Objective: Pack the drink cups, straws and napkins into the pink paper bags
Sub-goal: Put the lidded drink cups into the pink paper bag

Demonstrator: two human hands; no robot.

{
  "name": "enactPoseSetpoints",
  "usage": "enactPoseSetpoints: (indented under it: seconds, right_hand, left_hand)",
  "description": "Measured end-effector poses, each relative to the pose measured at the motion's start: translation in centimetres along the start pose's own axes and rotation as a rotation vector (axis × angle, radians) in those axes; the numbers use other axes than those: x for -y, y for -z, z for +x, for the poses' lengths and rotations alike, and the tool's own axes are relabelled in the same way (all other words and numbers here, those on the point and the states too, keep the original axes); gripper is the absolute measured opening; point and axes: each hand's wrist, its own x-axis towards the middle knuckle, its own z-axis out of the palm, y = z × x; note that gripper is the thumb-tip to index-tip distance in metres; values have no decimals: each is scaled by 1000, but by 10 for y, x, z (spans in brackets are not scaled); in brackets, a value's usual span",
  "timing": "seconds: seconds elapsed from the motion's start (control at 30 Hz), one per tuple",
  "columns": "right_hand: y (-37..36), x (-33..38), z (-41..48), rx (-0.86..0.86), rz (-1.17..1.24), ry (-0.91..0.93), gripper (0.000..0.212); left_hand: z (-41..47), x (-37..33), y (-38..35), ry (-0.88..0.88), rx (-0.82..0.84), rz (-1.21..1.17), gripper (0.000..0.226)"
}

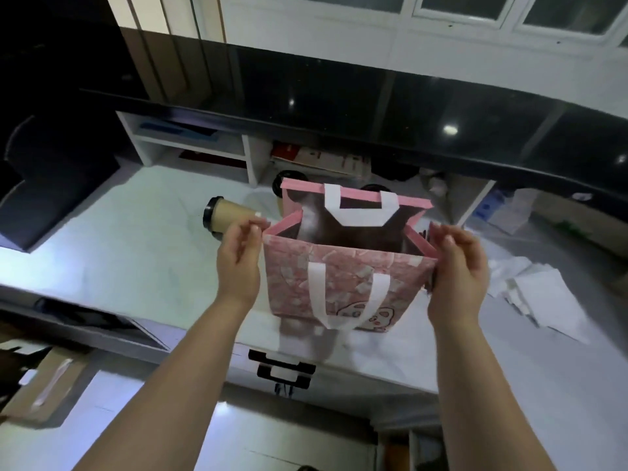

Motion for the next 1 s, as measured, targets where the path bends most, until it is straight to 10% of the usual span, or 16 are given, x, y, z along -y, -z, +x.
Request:
enactPoseSetpoints:
  seconds: [0.5, 1.0]
  right_hand:
    - [-253, 69, -21, 513, -880, 330, 29]
    - [-395, -150, -34, 864, -1667, 156, 87]
  left_hand:
    - [183, -34, 86, -530, 281, 689, 36]
    - [220, 109, 204, -161, 581, 1084, 49]
